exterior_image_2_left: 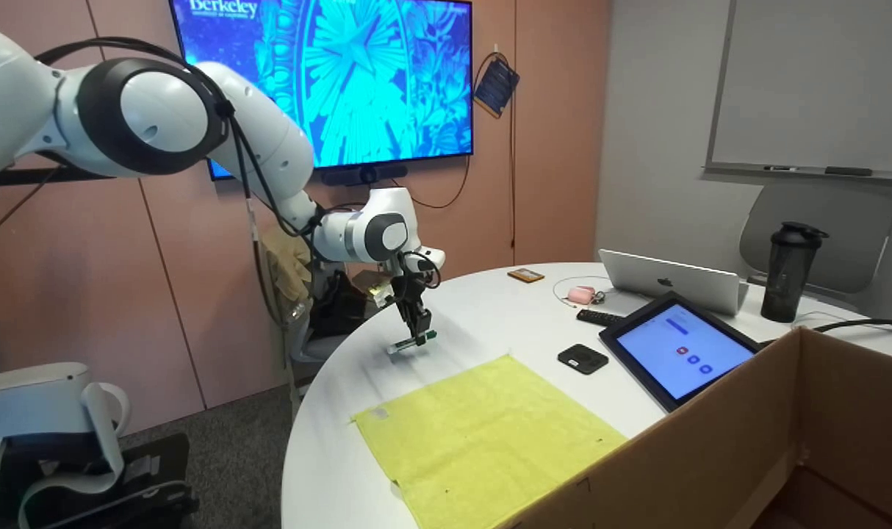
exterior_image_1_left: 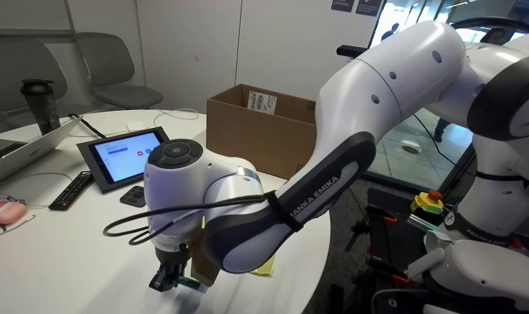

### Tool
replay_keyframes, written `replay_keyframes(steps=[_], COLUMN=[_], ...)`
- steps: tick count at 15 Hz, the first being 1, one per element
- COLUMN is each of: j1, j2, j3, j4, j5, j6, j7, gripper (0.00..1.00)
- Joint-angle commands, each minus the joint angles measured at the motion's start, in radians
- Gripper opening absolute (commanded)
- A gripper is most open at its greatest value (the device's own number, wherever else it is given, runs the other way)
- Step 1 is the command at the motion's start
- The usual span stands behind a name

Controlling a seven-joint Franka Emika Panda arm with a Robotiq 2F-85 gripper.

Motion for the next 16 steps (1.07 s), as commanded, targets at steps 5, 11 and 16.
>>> replay_keyframes(steps=[5, 11, 16], j1=[-0.055, -0.103, -0.142], j2=[-0.202, -0.227, -0.184], j3=[-0.039, -0.096, -0.149], j4=[-0.279, -0.399, -0.383], j5=[-0.041, -0.079, -0.072], j6=[0.077, 0.209, 0.253], j7=[0.022, 0.042, 0.028], gripper=[0.07, 0.07, 0.07])
